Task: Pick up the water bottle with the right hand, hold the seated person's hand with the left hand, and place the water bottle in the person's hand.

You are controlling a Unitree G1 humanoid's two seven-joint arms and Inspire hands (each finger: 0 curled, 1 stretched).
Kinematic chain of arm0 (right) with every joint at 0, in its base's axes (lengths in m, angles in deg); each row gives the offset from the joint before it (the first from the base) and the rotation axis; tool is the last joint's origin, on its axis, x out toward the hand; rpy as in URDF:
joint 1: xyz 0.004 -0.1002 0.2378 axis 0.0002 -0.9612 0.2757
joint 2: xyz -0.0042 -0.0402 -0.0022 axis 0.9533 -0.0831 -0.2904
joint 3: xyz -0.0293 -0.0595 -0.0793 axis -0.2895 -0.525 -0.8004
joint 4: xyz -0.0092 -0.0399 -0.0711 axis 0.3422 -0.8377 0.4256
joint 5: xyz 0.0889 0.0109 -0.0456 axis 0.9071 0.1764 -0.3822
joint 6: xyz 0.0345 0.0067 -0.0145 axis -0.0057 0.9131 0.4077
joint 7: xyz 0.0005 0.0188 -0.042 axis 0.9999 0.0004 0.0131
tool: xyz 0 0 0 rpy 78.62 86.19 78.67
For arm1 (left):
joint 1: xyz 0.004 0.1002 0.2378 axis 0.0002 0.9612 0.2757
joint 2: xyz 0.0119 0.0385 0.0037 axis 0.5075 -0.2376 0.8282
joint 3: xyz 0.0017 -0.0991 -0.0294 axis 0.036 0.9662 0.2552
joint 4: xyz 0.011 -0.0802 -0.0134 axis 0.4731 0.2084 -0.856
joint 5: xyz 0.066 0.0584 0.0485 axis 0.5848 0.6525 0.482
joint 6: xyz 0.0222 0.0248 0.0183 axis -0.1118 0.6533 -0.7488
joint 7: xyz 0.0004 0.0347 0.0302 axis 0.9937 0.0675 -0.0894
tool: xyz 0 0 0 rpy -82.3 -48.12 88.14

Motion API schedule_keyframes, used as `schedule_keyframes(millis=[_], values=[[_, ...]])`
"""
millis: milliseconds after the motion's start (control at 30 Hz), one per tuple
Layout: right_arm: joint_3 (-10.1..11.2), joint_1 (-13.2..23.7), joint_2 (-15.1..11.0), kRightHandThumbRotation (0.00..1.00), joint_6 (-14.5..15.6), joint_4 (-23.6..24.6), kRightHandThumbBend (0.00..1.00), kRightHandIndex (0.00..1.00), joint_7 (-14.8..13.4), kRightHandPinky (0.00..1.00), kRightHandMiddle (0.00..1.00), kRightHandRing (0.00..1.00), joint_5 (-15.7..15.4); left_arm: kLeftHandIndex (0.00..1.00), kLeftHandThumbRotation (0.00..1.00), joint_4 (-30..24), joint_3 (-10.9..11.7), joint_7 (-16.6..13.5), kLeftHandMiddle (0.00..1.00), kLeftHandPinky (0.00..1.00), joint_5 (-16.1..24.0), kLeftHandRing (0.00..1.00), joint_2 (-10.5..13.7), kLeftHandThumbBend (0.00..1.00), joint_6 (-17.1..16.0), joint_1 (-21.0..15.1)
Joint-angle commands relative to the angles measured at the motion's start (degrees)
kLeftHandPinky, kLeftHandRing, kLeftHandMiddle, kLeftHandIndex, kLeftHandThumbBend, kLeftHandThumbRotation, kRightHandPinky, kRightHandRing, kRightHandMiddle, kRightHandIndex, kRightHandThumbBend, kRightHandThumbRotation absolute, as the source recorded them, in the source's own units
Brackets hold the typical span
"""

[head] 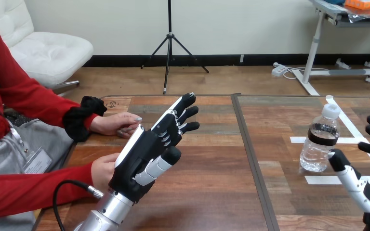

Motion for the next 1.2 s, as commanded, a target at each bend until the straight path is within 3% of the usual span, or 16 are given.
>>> schedule_keyframes(millis=[0, 233, 533, 1167], values=[[0.77, 5.66, -2.7, 0.72, 2.02, -1.42, 1.0, 0.89, 0.2, 0.72, 0.87, 0.86, 1.0, 0.95, 0.82, -0.43, 0.54, -0.04, 0.98, 0.87, -0.1, 0.95, 0.64, 1.0, -0.06, -2.86], [0.43, 7.5, -4.45, 0.74, 4.41, -3.71, 1.0, 0.91, 0.3, 0.73, 0.88, 0.87, 0.77, 0.95, 0.82, -0.58, 0.58, 0.0, 0.98, 0.87, -0.21, 0.95, 0.7, 1.0, -0.09, -2.86], [-0.35, 10.43, -5.72, 0.73, 6.45, -6.72, 1.0, 0.91, 3.24, 0.73, 0.88, 0.89, 3.87, 0.95, 0.82, -0.79, 0.64, 0.09, 0.98, 0.88, -0.36, 0.96, 0.79, 1.0, -0.31, -2.67], [-1.77, 16.51, -7.4, 0.73, 12.94, -12.07, 1.0, 0.93, 4.18, 0.72, 0.88, 0.89, 3.24, 0.95, 0.82, -1.16, 0.68, 0.17, 0.98, 0.88, -0.6, 0.96, 0.92, 1.0, 0.0, -2.49]])
